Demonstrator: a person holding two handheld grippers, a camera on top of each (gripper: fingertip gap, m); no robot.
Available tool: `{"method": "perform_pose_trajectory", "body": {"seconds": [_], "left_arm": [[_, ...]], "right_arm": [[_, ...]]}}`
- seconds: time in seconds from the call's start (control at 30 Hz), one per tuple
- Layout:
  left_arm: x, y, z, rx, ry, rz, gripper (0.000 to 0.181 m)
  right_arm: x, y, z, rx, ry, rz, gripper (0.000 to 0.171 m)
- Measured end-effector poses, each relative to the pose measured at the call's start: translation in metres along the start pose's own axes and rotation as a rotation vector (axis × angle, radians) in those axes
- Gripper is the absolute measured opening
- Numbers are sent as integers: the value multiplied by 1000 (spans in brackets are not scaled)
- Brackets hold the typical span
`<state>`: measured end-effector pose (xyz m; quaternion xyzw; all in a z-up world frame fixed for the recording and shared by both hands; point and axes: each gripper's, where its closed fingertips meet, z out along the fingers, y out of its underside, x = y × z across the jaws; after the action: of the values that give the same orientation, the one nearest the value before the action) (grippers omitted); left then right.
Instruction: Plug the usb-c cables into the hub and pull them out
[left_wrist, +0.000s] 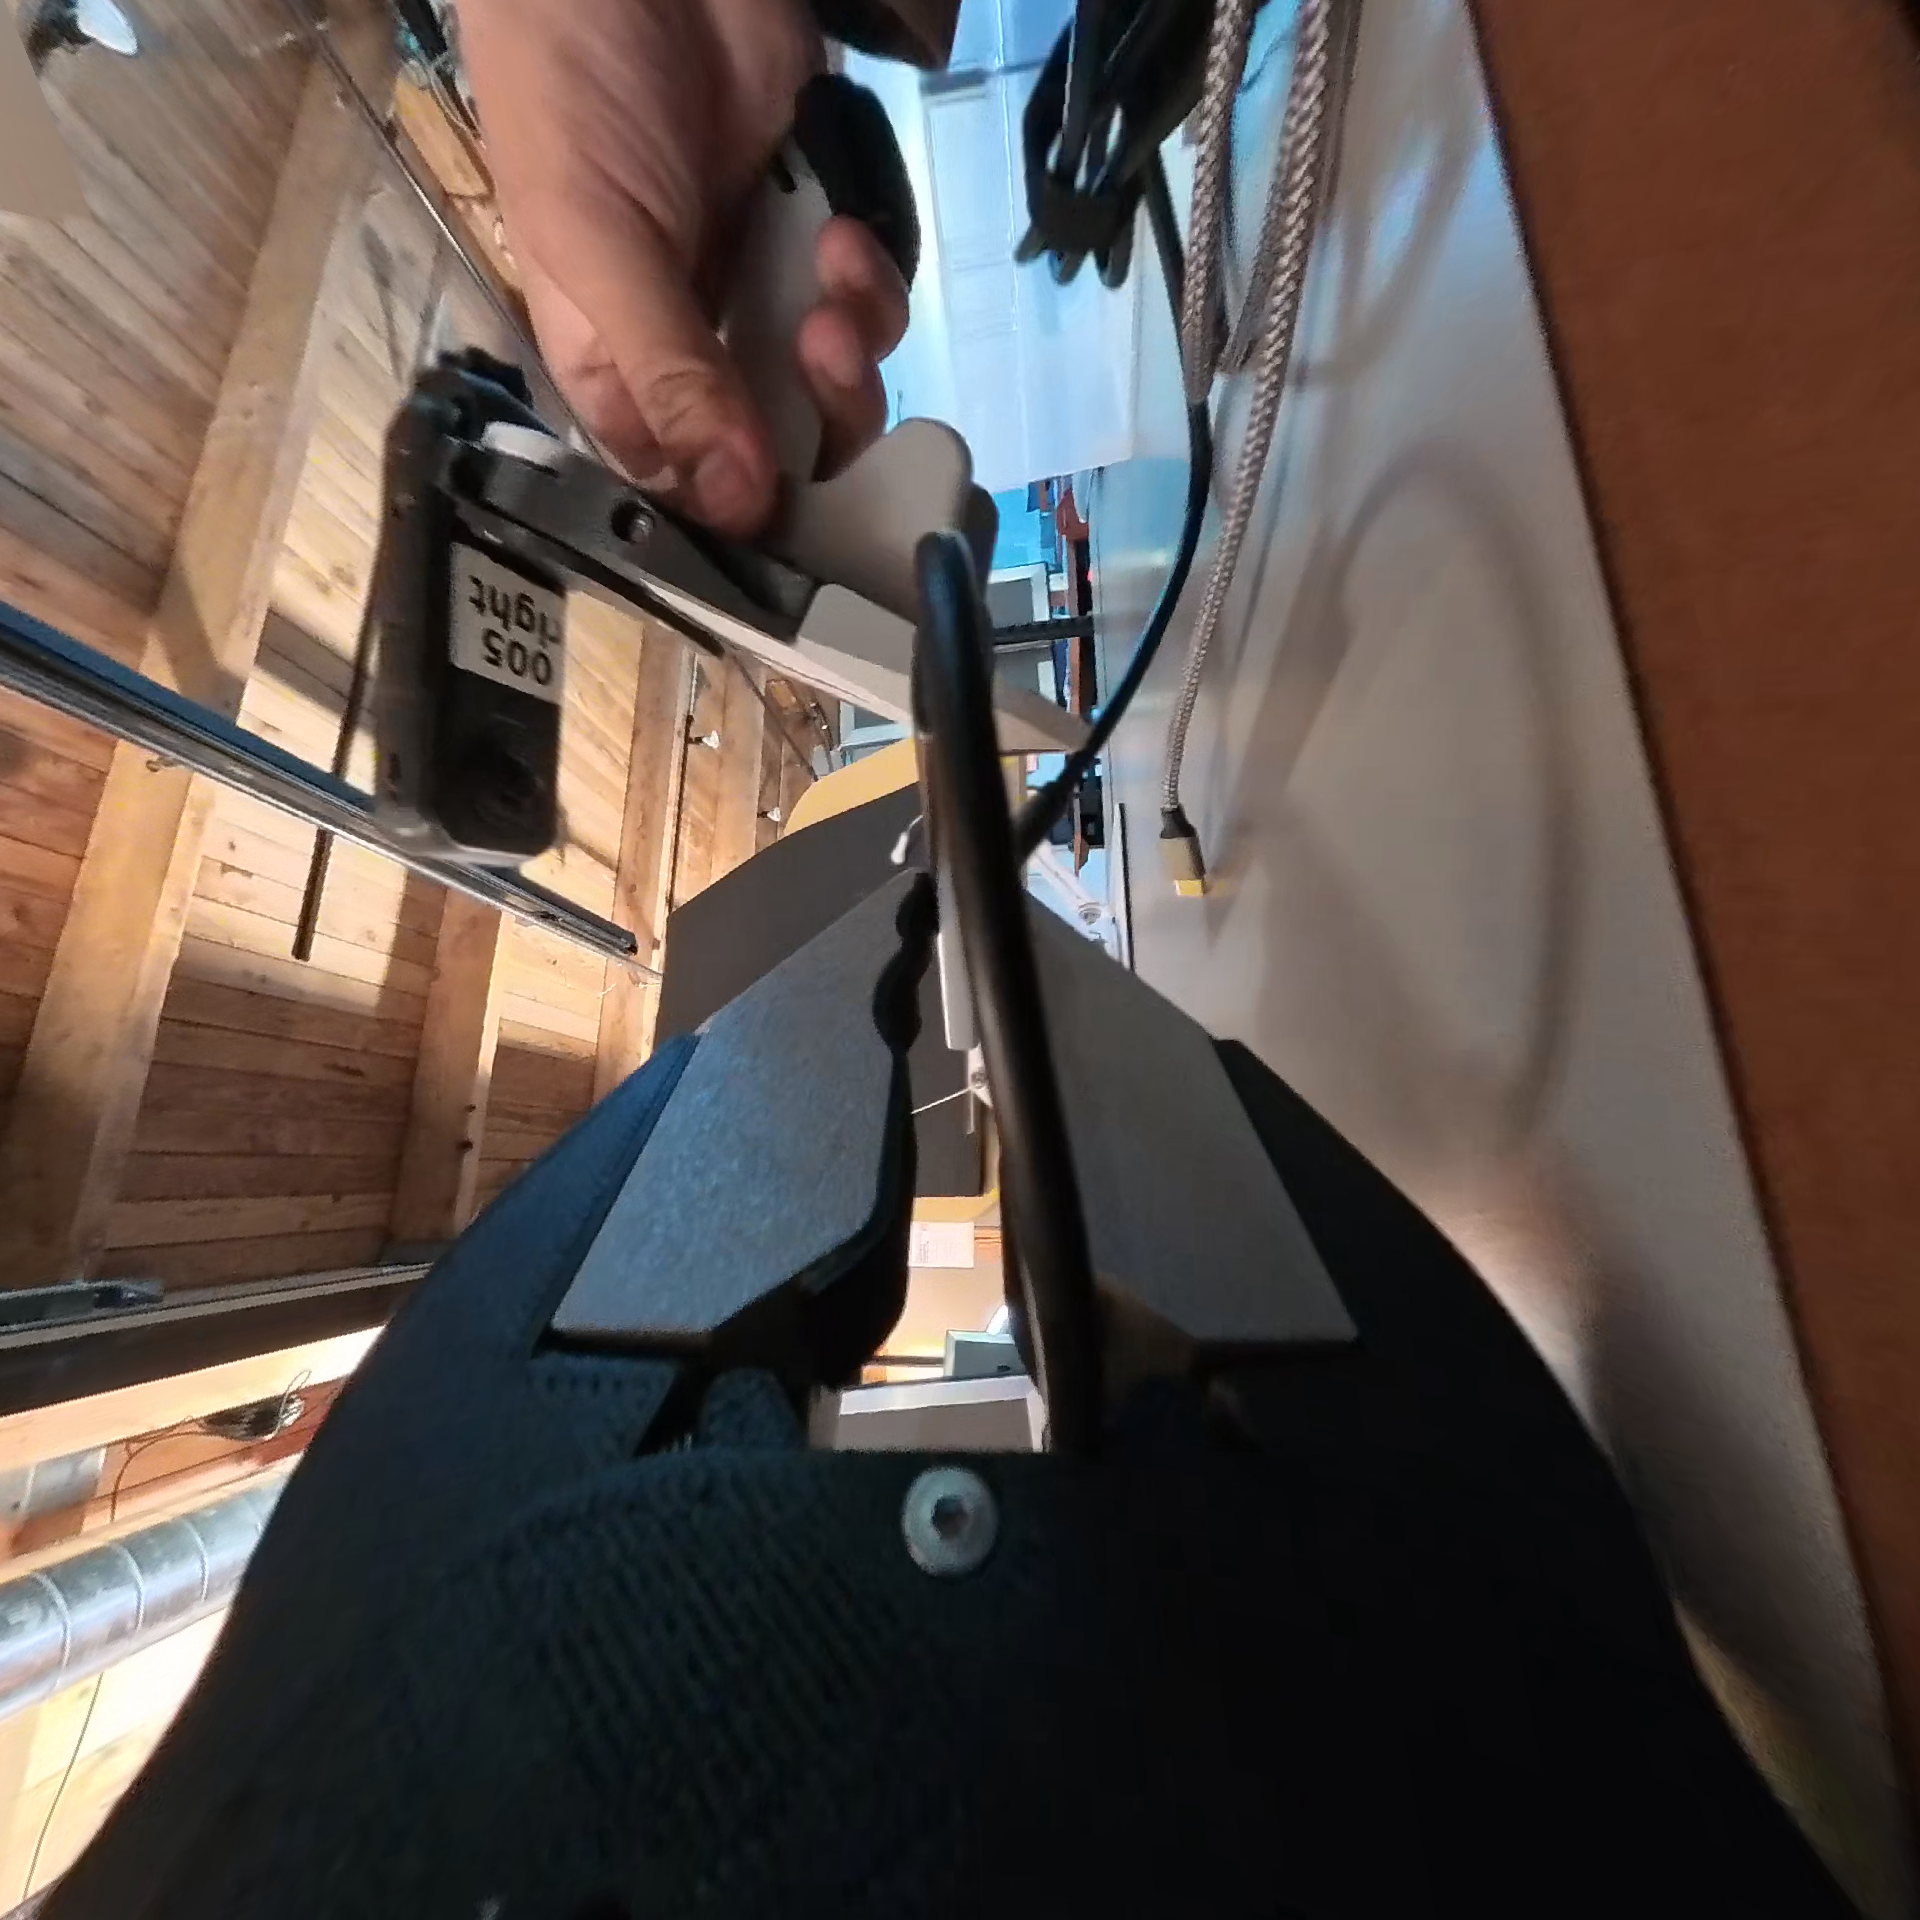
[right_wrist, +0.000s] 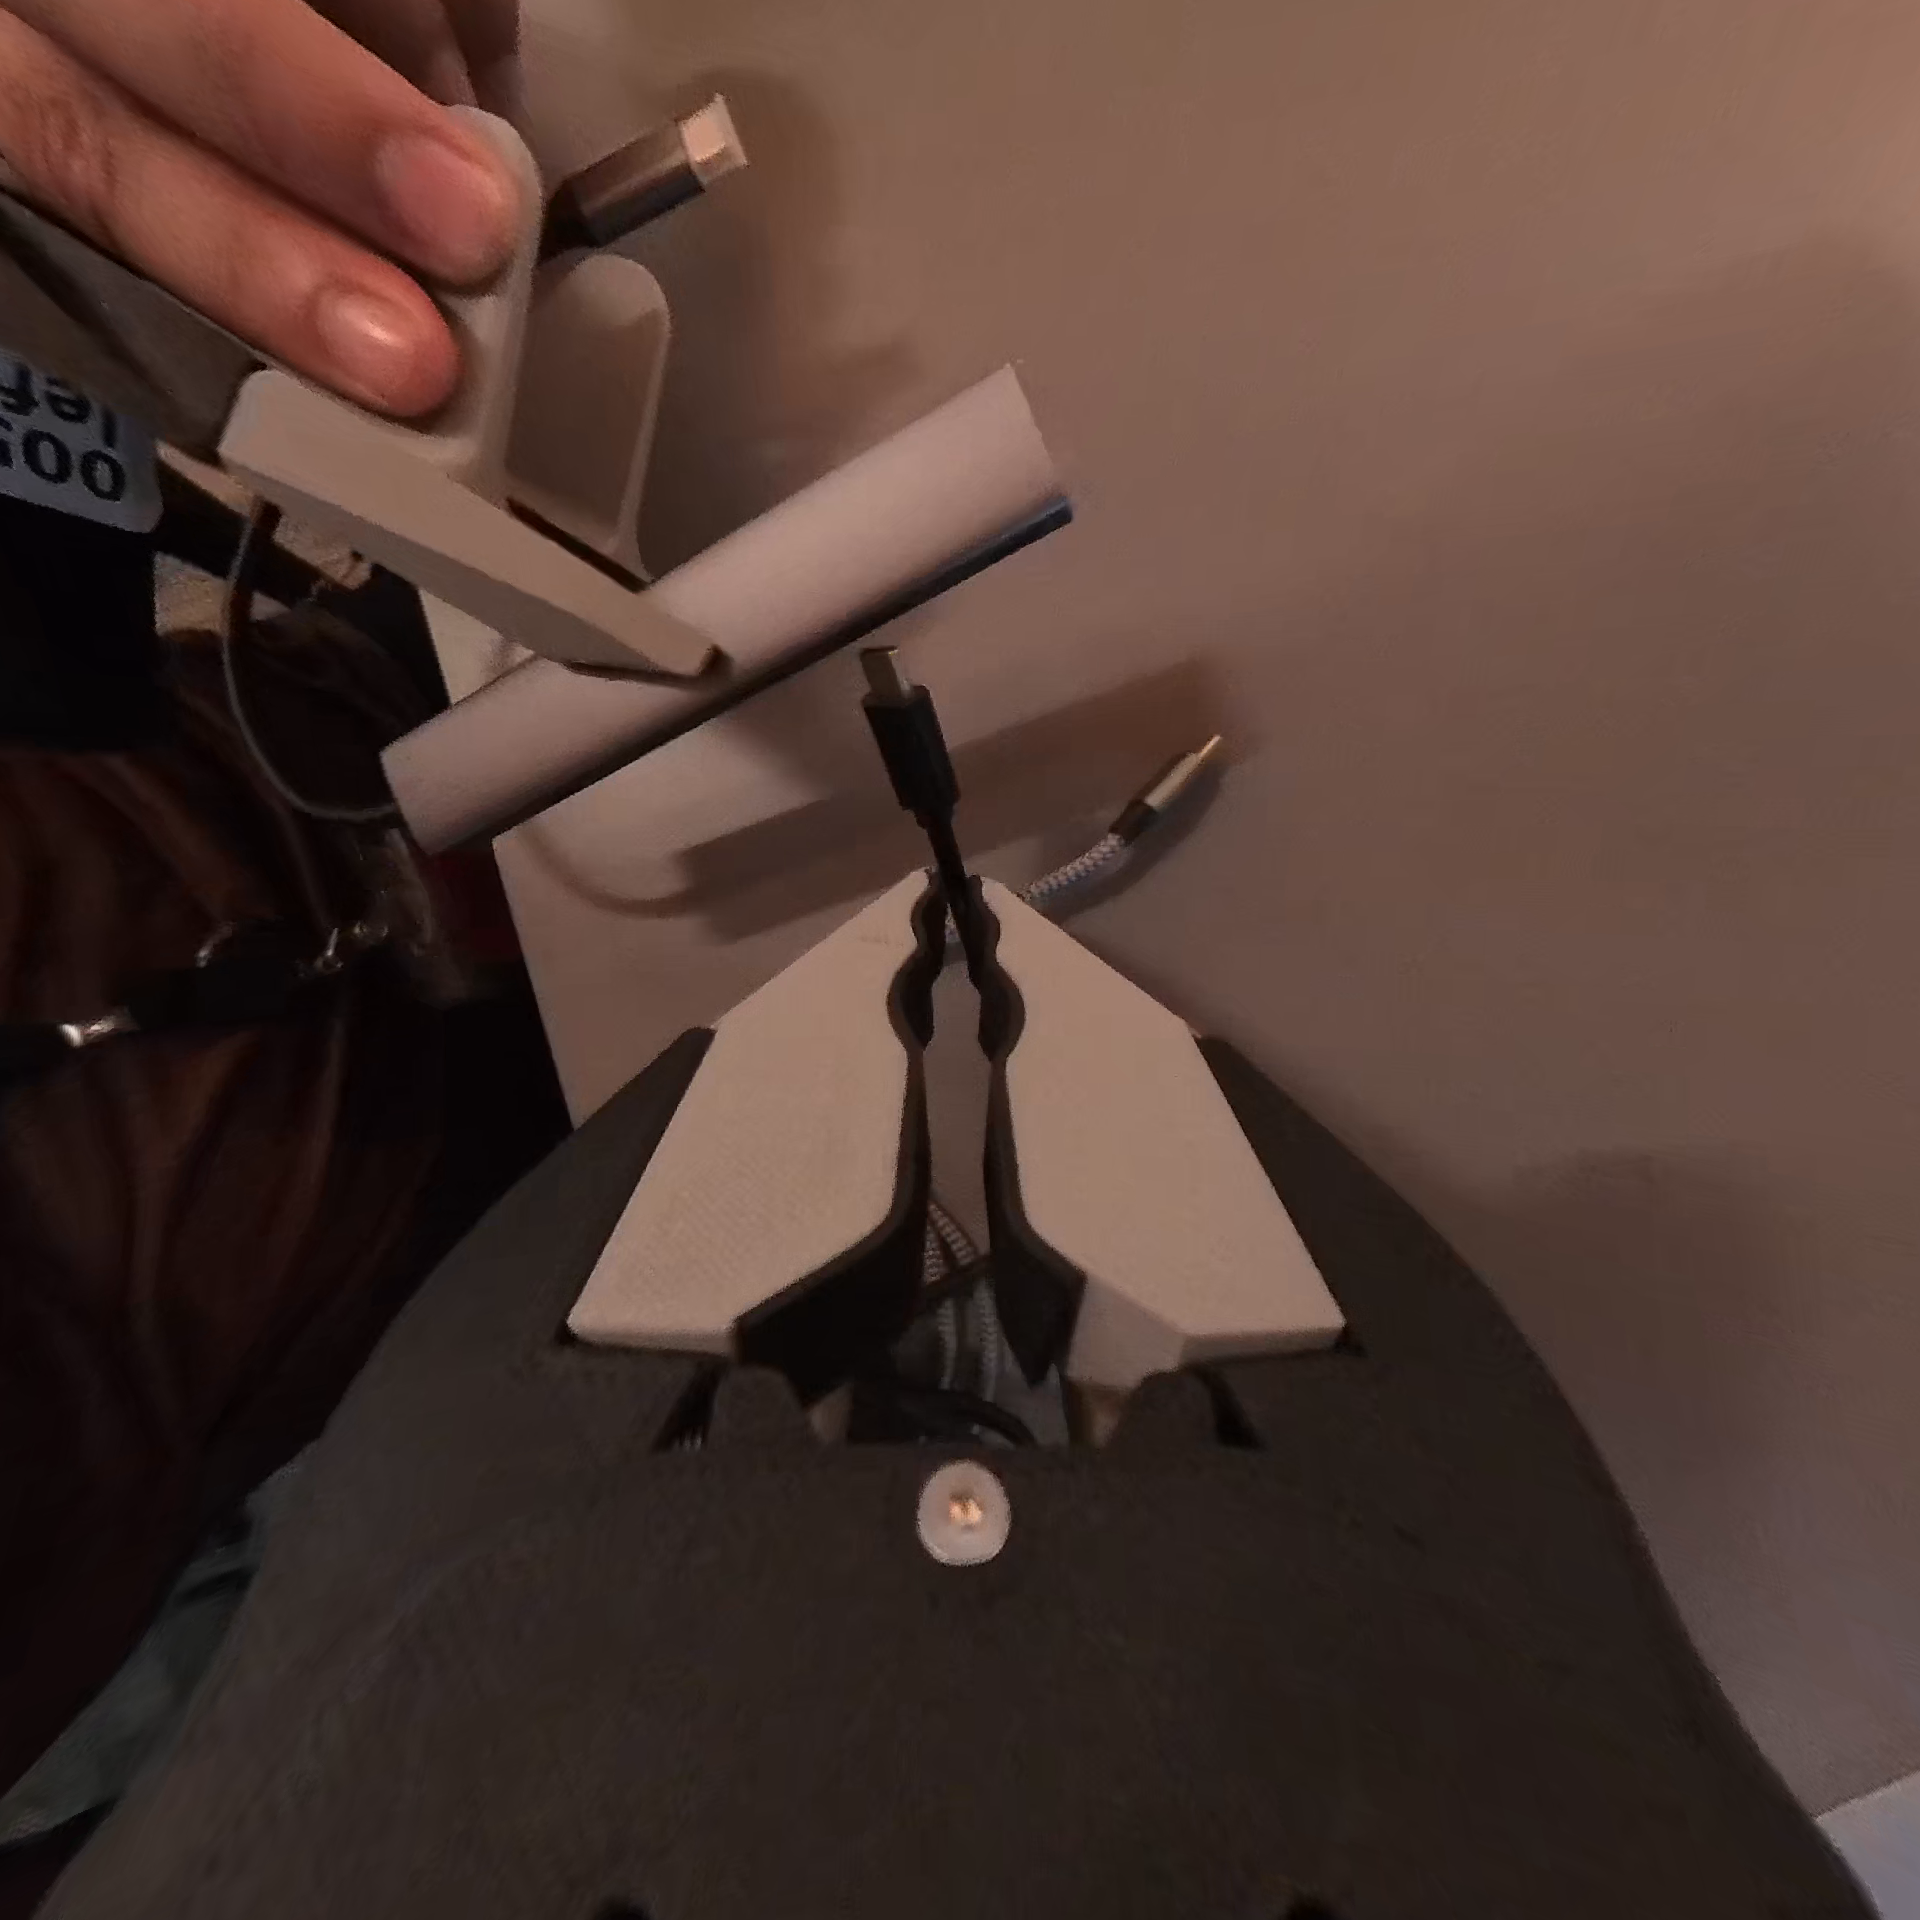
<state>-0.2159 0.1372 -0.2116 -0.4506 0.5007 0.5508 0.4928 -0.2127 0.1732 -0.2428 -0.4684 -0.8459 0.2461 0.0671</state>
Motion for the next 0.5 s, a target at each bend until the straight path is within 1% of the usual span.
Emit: {"method": "perform_pose_trajectory", "body": {"seconds": [0.13,0.27,0.37,0.5], "left_arm": [[-7,2,-1,12,-25,-28,8],[-7,5,-2,47,3,-120,8],[1,14,2,28,41,-131,9],[11,22,6,-4,110,-215,9]], "right_arm": [[10,-4,2,-38,-51,11,0],[14,-14,1,-7,-118,9,0],[24,-13,-1,27,-35,-25,0],[39,-13,-13,142,86,-96,0]]}}
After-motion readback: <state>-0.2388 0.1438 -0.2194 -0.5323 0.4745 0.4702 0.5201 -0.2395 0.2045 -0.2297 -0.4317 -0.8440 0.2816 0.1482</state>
